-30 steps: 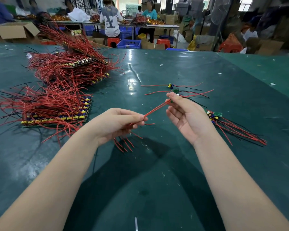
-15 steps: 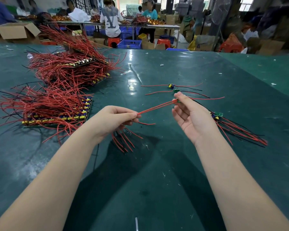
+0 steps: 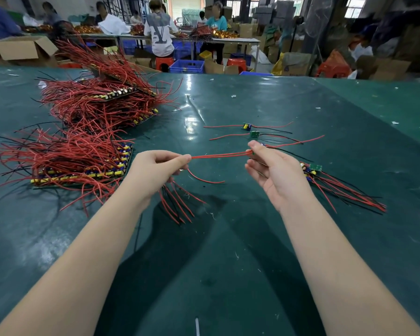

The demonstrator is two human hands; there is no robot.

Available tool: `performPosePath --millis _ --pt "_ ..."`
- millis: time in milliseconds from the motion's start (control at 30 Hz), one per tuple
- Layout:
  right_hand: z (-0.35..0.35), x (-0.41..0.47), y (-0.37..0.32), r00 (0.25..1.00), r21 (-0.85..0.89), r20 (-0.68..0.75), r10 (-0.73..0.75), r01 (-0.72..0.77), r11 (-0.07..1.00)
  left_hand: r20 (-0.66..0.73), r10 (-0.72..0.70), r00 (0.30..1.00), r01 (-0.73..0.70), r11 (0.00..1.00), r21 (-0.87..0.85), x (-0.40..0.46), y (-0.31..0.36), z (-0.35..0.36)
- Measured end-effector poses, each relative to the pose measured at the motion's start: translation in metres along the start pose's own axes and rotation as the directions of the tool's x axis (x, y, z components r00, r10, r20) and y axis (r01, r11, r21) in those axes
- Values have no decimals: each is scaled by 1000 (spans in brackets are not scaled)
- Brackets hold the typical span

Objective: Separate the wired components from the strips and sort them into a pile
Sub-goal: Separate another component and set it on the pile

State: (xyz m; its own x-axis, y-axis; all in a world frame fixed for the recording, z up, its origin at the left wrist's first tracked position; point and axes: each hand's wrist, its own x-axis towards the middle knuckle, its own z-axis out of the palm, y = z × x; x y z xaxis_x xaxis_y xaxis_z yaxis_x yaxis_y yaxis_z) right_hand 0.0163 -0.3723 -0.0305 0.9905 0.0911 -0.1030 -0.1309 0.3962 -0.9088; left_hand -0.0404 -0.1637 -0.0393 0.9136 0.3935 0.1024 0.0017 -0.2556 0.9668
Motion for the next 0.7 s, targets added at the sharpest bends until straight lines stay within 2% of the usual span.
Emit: performPosePath --millis 67,133,200,300,400,500,600,700 --pt "-1 1 -1 1000 29 12 19 -19 999 67 -68 995 77 985 -152 0 3 1" --pt "-1 2 -3 999 69 24 38 -40 997 77 -71 995 85 976 -200 0 3 3" --pt "-1 2 -3 999 70 29 34 -36 997 7 -16 1000 17 991 -133 -1 3 4" --pt "-1 4 3 1000 -33 -14 -24 24 999 -95 100 990 -104 994 -37 -2 3 5" --pt "-3 6 4 997 -64 -48 -57 54 996 -86 161 983 -161 987 14 -4 5 7" --pt "-7 7 1 995 60 -88 -48 53 997 -21 151 988 -150 988 35 -5 5 11" --pt "-14 11 -3 981 205 -193 -32 72 976 -34 103 994 -100 992 74 0 3 10" --pt "-25 15 -9 946 327 -323 22 90 941 -70 84 994 -66 971 228 4 -2 4"
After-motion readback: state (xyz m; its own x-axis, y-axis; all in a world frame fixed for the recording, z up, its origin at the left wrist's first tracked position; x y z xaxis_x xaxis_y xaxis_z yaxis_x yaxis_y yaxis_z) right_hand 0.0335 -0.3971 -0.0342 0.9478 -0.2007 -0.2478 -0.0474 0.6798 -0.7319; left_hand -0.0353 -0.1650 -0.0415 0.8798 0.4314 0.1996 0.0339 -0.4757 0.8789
